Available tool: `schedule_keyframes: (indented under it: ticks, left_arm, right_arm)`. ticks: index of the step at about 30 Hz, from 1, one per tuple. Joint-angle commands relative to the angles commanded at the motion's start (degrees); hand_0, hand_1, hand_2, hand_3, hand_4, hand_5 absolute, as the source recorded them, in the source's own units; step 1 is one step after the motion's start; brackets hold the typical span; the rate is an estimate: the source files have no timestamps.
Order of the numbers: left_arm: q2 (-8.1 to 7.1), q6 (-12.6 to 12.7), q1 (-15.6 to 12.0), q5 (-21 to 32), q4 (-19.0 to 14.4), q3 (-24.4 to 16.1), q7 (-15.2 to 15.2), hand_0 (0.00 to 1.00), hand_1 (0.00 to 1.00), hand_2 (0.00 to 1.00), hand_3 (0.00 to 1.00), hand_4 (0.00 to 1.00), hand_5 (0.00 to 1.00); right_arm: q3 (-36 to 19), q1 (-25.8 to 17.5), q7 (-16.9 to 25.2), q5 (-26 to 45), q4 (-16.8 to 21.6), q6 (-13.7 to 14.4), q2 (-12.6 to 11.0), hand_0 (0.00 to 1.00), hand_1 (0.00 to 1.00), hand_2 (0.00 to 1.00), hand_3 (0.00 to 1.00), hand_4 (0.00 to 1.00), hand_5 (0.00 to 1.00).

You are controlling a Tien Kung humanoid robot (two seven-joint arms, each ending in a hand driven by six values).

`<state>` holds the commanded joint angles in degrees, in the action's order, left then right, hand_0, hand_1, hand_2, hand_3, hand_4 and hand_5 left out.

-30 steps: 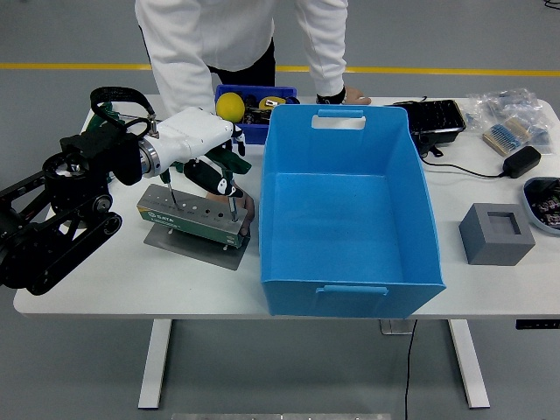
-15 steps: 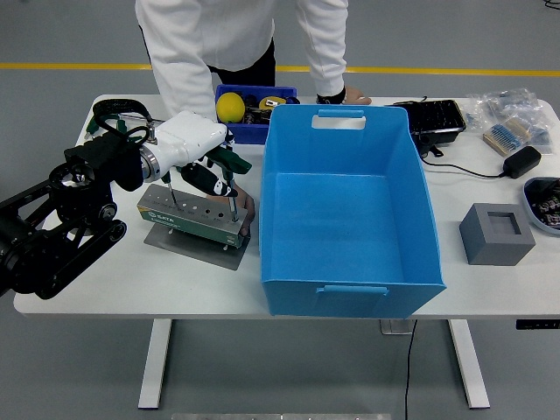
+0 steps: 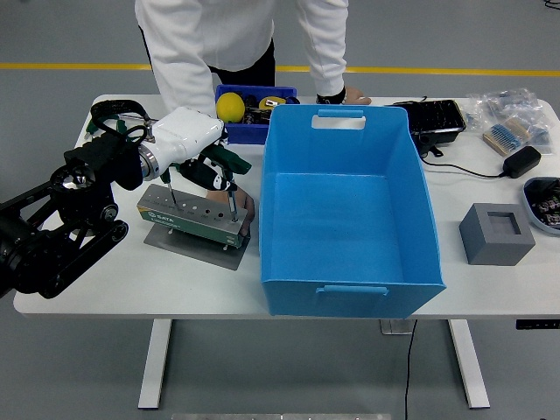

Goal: Lift tool from toolbox,place it in box,lift tool from toolbox,place it in box

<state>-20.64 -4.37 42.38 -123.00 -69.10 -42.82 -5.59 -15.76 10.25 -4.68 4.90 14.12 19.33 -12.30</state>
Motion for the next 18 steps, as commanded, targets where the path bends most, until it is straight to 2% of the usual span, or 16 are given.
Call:
schedule_keyframes:
  ticks: [3, 4, 18]
  left_arm:
    - [-0.18, 1.00, -0.19, 0.00, 0.12, 0.43, -0.58, 0.236, 0.108, 0.163, 0.222, 0.998, 0.565]
    - [-0.23, 1.30, -0.22, 0.14, 0.19, 0.65, -0.83, 0.220, 0.092, 0.155, 0.202, 0.998, 0.606]
    - [-0.43, 5.03, -0.83, 4.21, 0.32, 2.83, -3.15, 0.215, 0.090, 0.160, 0.215, 0.998, 0.653]
  right_arm:
    - [0.03, 0.04, 0.03, 0.09, 0.01, -0.02, -0.04, 0.677, 0.638, 0.715, 0.556, 0.789, 0.720]
    - [0.05, 0.05, 0.04, 0.11, 0.00, -0.03, -0.06, 0.677, 0.638, 0.714, 0.556, 0.789, 0.720]
    - [-0.25, 0.10, -0.09, -0.34, -0.06, 0.00, -0.11, 0.678, 0.638, 0.715, 0.556, 0.789, 0.719]
